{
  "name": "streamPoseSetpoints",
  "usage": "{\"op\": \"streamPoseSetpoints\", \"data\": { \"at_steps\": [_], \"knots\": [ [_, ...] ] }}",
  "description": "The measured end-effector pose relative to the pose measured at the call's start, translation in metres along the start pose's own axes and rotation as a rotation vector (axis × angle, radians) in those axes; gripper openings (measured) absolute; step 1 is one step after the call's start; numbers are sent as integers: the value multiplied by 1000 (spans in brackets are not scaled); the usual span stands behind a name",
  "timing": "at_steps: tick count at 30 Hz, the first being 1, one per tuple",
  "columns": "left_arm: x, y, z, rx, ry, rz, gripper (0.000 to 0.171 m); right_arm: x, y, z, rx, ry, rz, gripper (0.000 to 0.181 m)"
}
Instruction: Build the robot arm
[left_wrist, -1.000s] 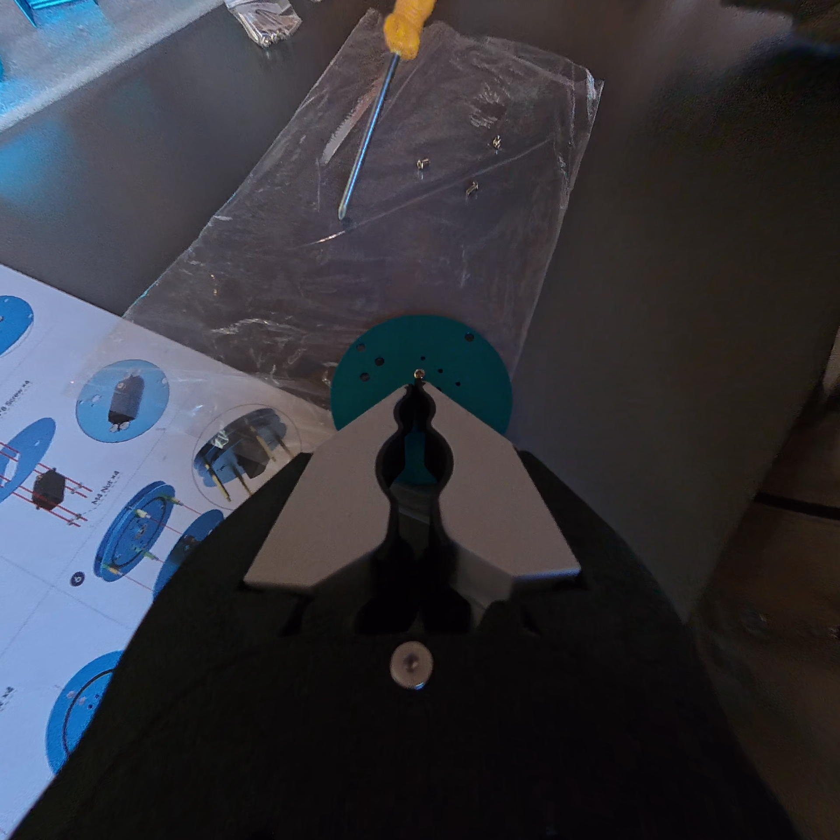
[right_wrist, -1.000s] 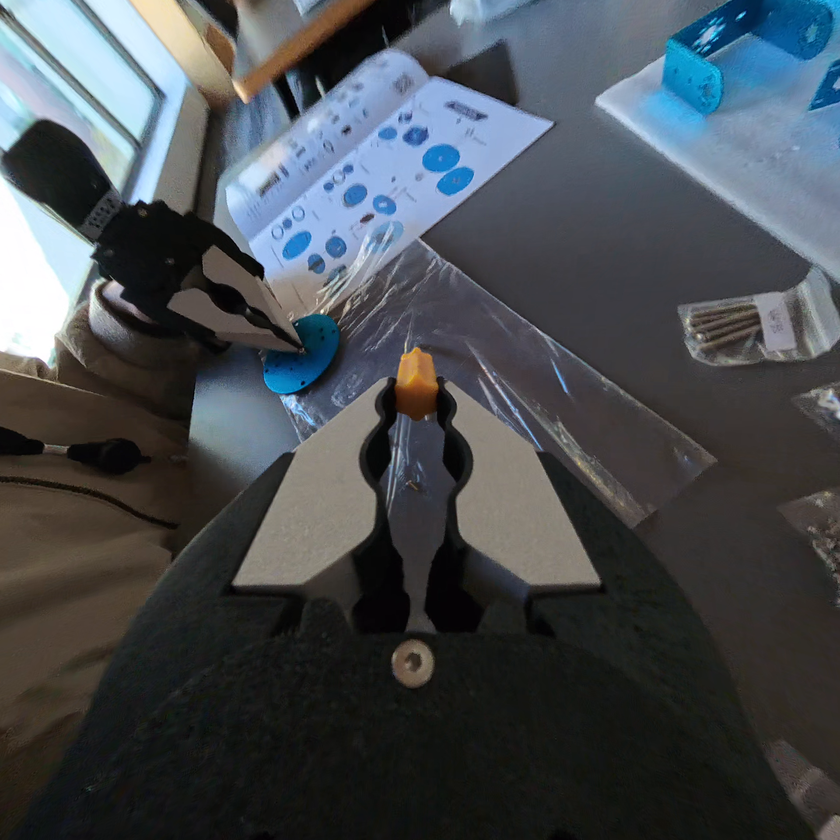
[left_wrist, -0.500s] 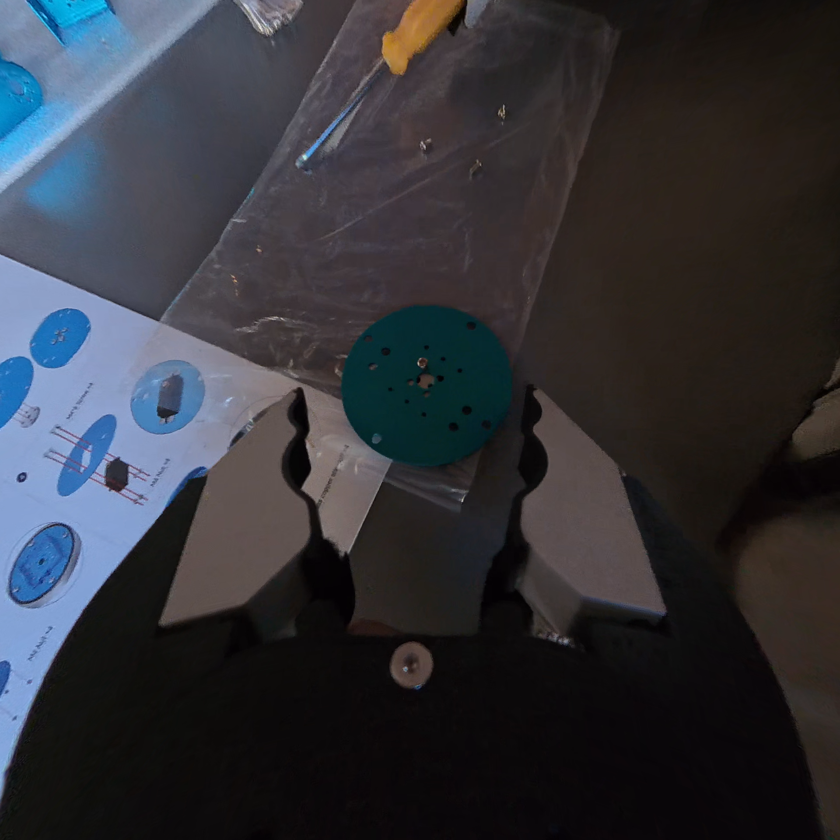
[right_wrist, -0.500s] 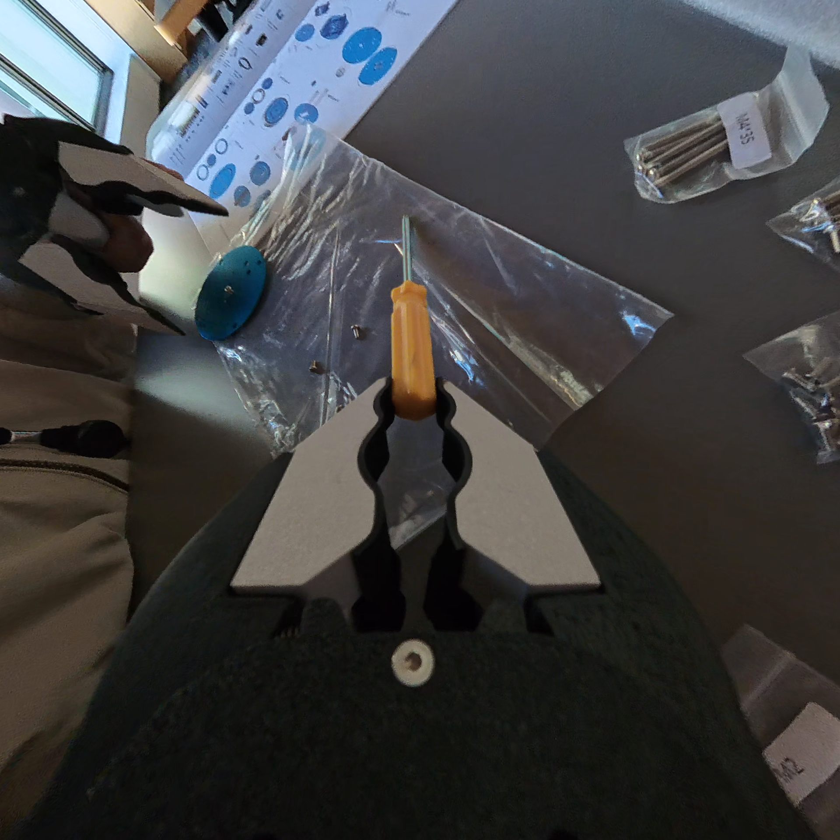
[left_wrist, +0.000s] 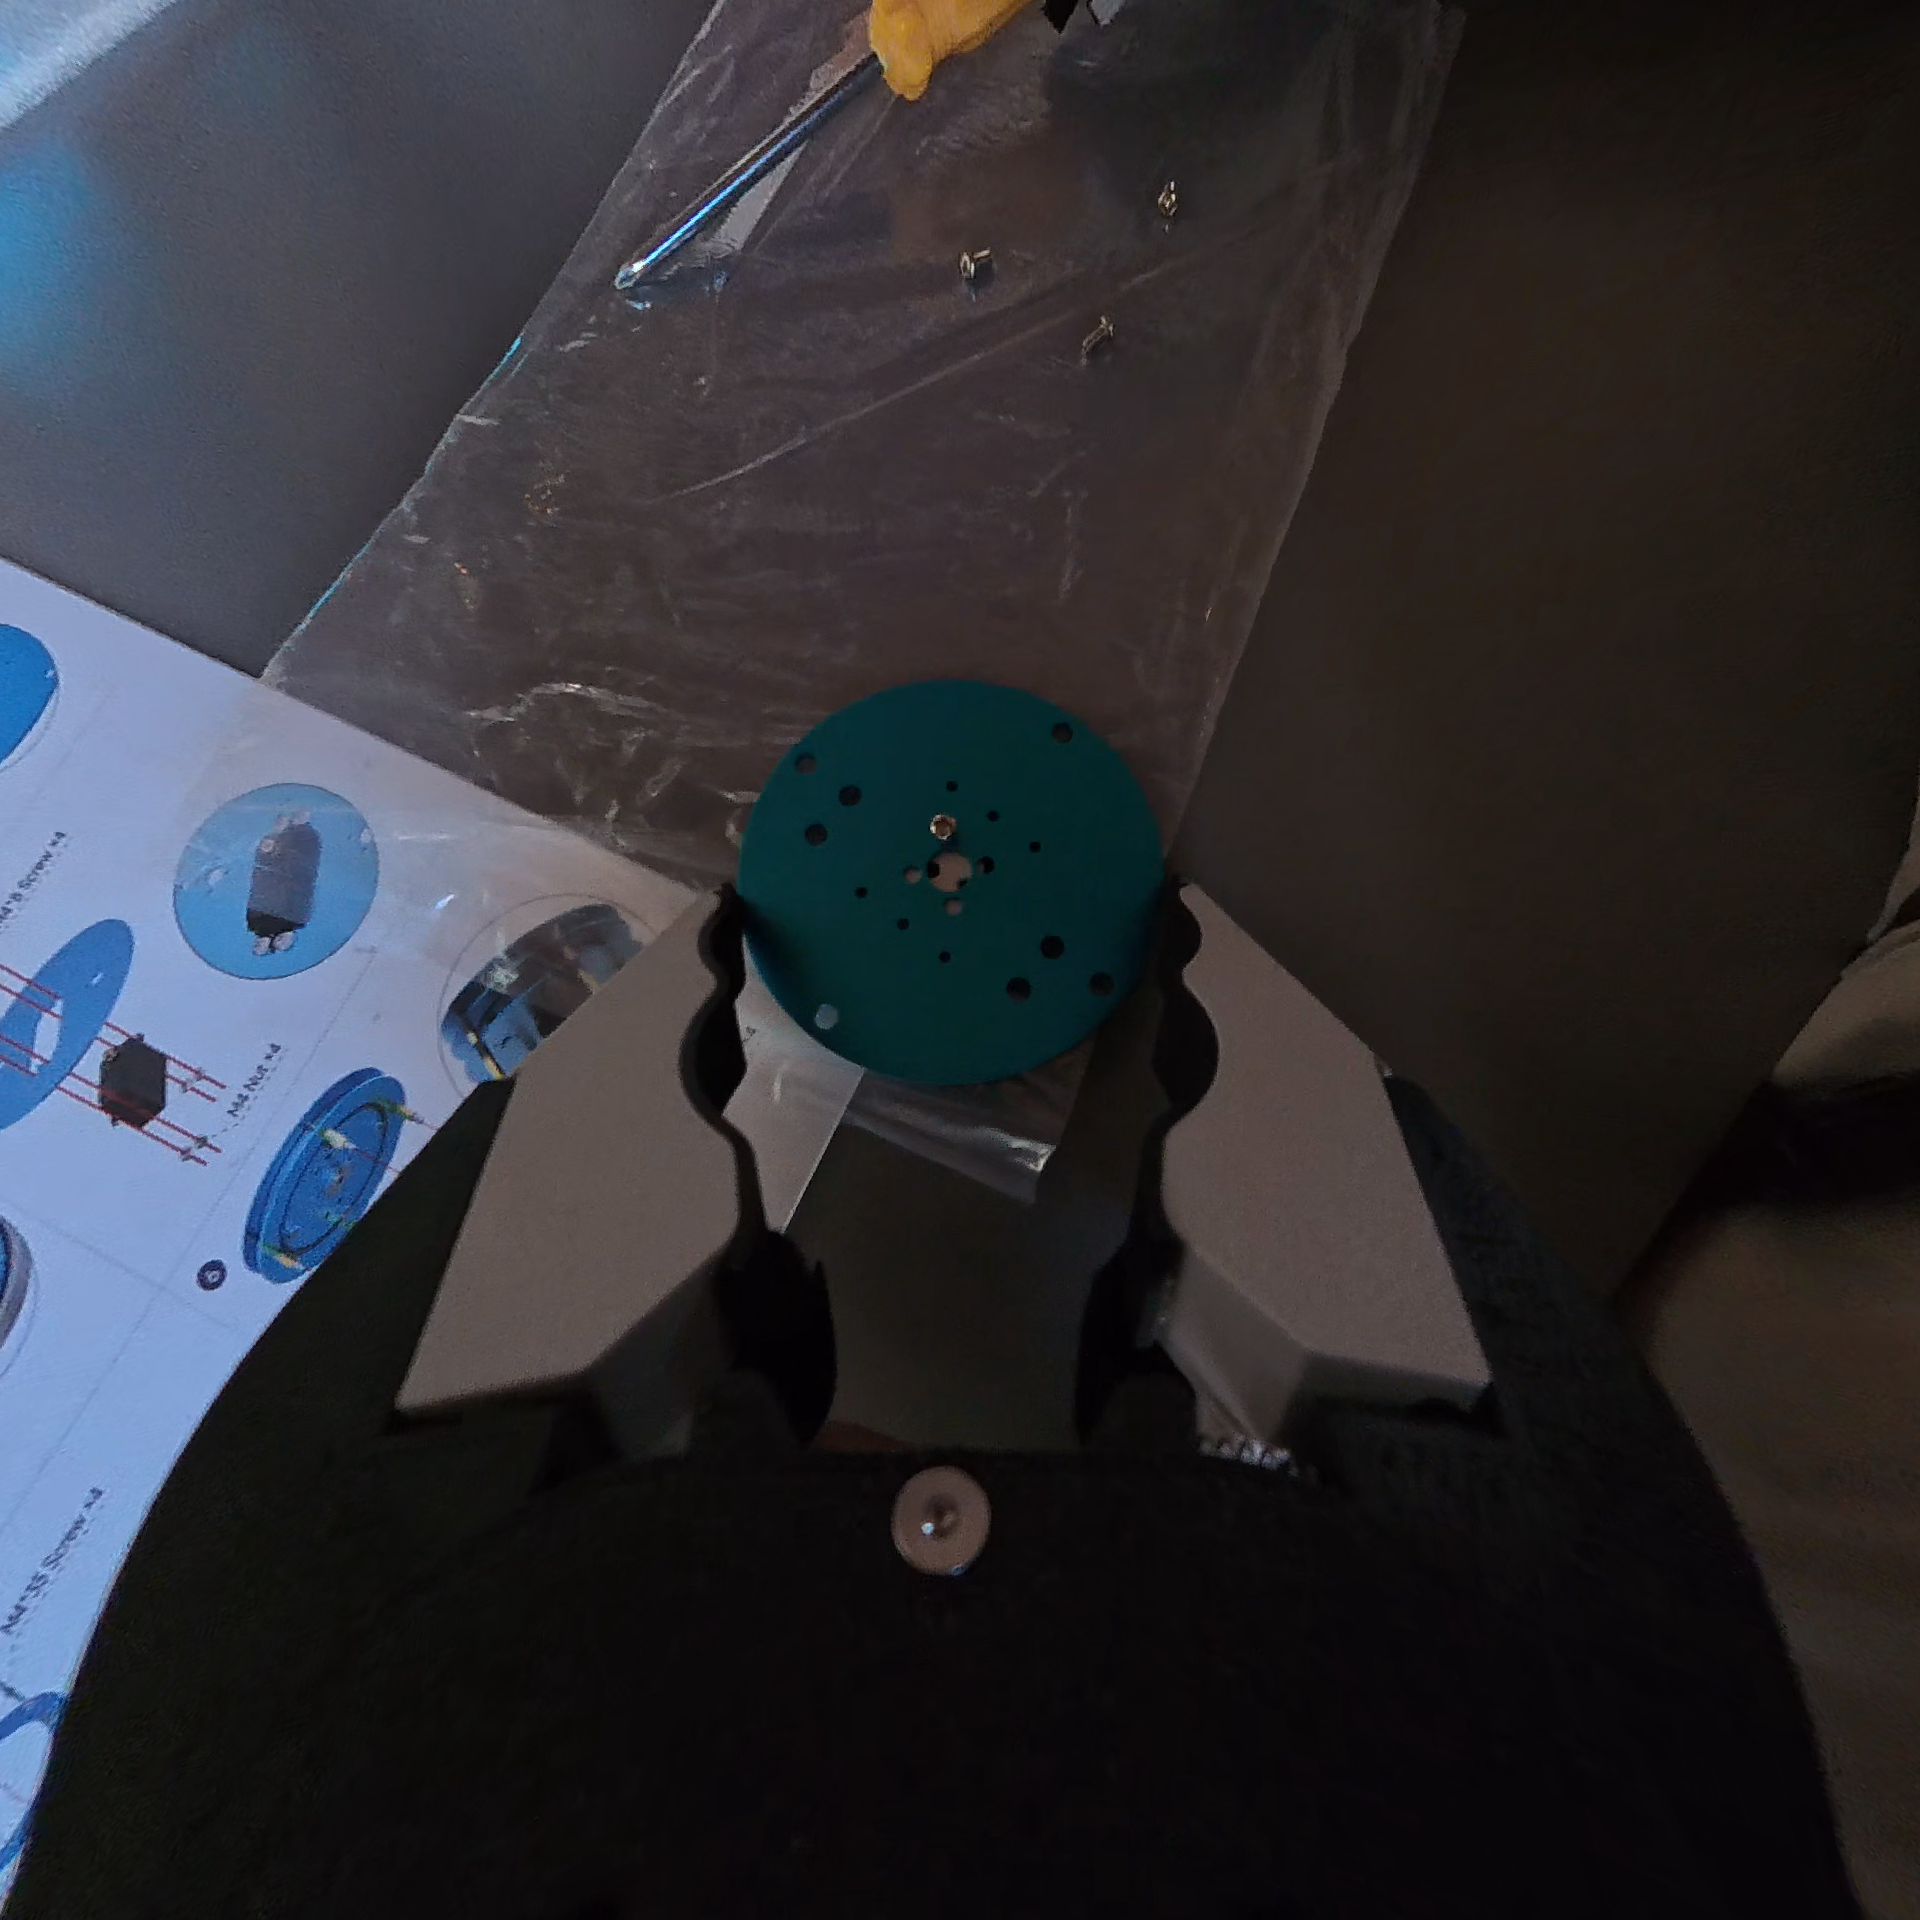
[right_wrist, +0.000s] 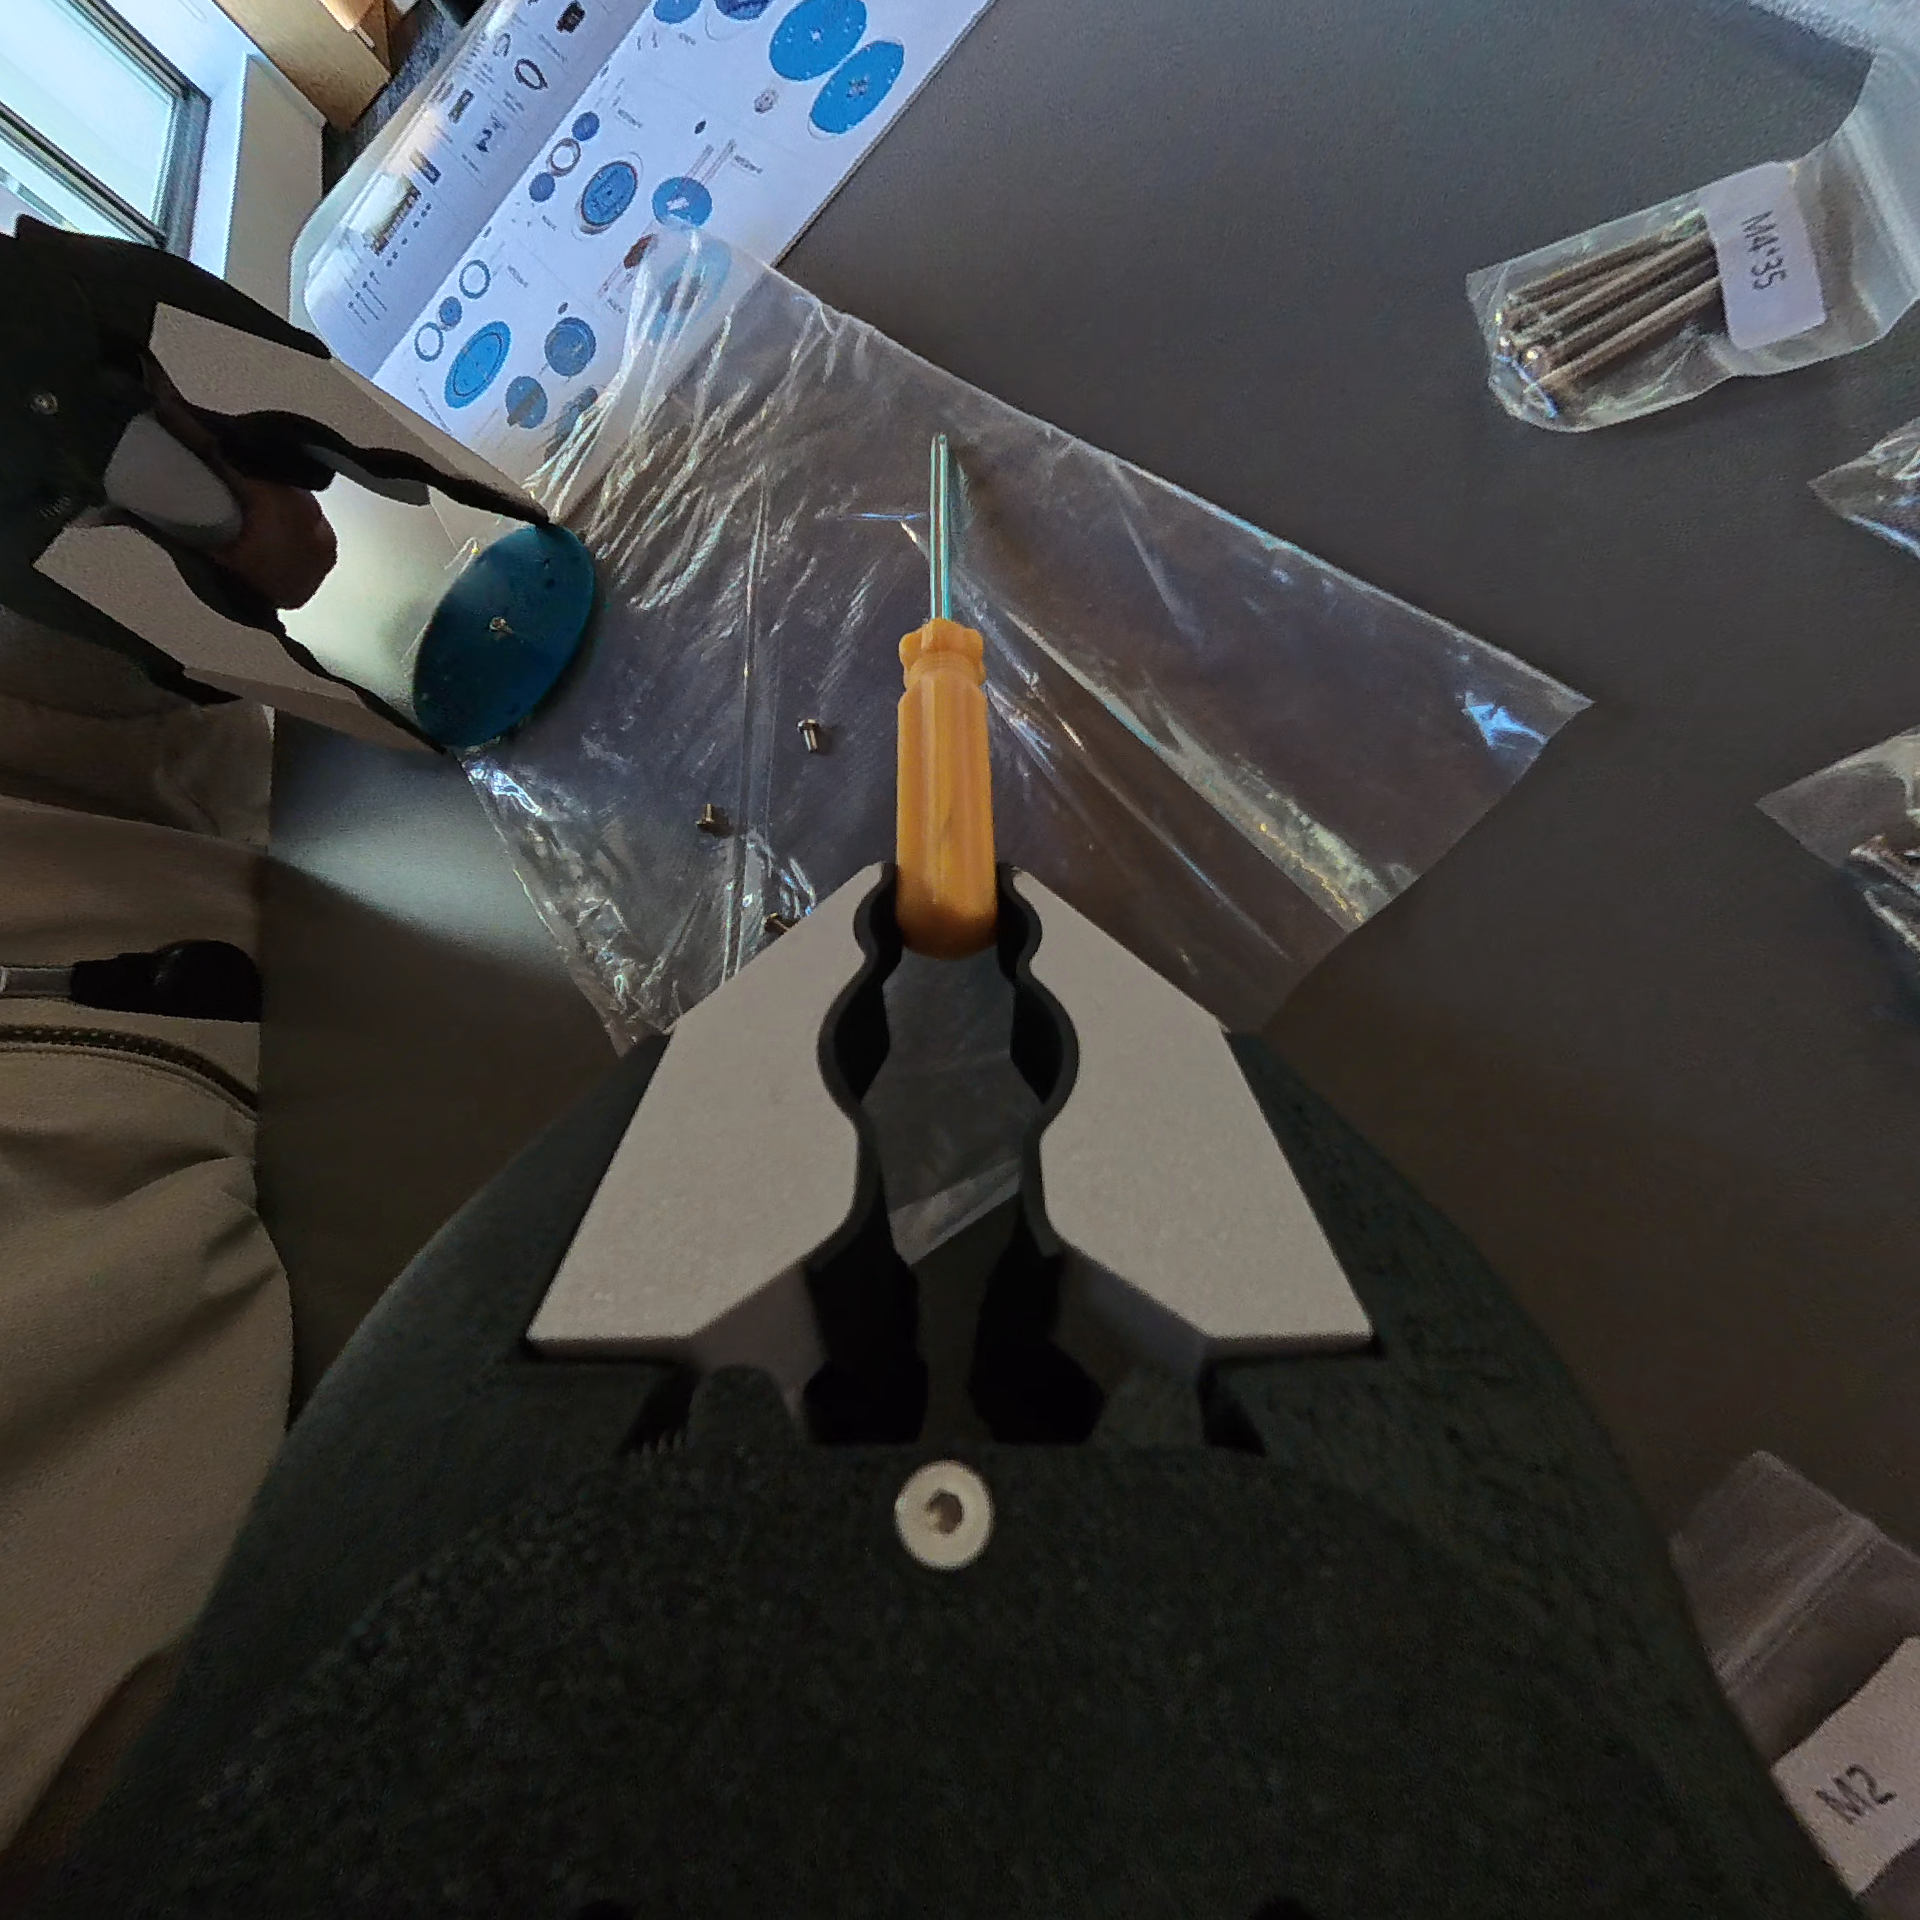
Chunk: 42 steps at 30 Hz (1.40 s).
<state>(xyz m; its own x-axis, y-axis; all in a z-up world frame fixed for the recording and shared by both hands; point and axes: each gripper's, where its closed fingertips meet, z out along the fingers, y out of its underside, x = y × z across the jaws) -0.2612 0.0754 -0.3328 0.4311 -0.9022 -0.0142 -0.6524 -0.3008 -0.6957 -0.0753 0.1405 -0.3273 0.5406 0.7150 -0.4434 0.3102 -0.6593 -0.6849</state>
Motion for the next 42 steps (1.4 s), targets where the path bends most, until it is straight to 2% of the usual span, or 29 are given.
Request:
{"op": "streamPoseSetpoints", "data": {
  "at_steps": [8, 12, 17, 25, 28, 31, 35, 37, 40, 42],
  "knots": [
    [5, -7, -5, 24, -9, 11, 80, 1, -1, 0, 2, -5, 42, 17],
    [3, -7, -3, 26, -19, 8, 80, 5, -2, -2, 9, -21, 150, 20],
    [1, -4, 2, 11, -32, 22, 80, 4, 0, -8, 16, -112, 323, 24],
    [-1, -7, -1, 24, -44, 27, 80, 6, -1, -11, 31, -96, 308, 29],
    [-1, -5, 0, 25, -45, 24, 80, 9, -6, -14, 47, -46, 248, 31],
    [-3, -2, 1, 22, -52, 21, 80, 11, -22, -25, 109, 47, 146, 30],
    [-4, -1, 0, 32, -56, 15, 80, -13, -47, -25, 165, 112, -45, 36],
    [-4, -1, 0, 36, -56, 12, 80, -39, -53, -8, 141, 84, -168, 36],
    [-4, -1, 1, 44, -61, 12, 80, -94, -55, 35, 121, -42, -432, 29],
    [-4, -1, 1, 52, -61, 9, 80, -119, -53, 64, 140, -74, -567, 29]
  ]
}}
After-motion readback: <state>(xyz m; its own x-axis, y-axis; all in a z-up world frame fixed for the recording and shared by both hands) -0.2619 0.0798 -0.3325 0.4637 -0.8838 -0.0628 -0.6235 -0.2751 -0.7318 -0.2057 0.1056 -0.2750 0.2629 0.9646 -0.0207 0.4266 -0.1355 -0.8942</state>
